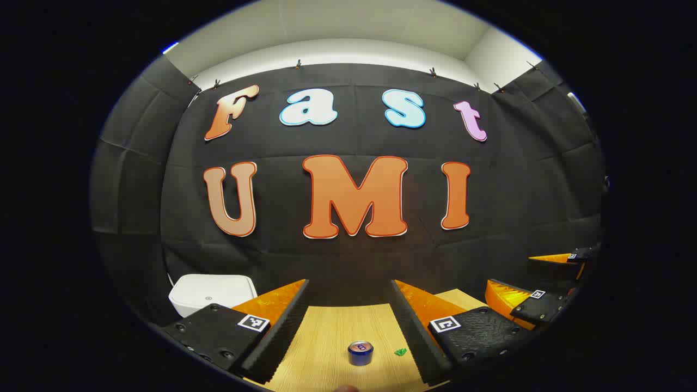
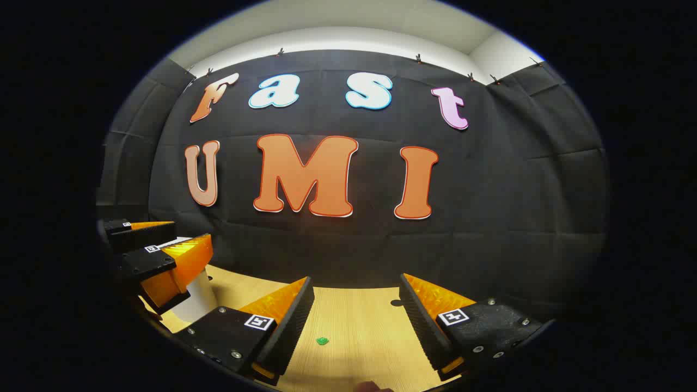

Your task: Press the lid of the desktop garbage bin to open it, pick up the crumpled paper on the desktop and throw it into the bin, then pick up the pop can on the desktop and drop it into the bin, and finally close the garbage bin lid.

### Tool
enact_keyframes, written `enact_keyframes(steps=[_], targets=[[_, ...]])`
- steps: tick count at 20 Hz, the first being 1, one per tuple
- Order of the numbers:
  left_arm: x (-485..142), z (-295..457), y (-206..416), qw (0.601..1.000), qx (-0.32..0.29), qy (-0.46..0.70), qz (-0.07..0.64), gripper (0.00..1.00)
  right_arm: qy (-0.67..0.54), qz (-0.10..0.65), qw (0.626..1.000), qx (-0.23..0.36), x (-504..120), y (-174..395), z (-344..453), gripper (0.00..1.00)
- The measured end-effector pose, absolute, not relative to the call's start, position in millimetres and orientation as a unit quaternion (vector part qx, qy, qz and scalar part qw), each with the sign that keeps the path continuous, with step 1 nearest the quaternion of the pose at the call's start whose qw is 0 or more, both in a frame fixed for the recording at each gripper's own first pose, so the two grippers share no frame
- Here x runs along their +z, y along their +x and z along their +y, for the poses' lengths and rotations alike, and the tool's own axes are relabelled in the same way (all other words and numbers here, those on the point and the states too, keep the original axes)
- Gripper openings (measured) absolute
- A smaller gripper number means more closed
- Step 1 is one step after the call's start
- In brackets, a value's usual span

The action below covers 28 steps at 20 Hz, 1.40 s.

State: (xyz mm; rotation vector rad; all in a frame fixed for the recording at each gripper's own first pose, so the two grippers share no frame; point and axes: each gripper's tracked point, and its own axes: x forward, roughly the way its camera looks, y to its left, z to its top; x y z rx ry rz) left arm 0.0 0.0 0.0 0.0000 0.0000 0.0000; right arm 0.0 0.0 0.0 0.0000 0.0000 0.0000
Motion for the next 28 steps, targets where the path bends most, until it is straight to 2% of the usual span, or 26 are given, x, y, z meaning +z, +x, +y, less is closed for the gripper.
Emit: enact_keyframes(steps=[28], targets=[[18.9, 6.6, -2.8, 1.000, 0.009, 0.003, -0.030, 0.91, 0.004, -0.015, 1.000, -0.006, 5.9, -0.1, 0.7, 0.93]])
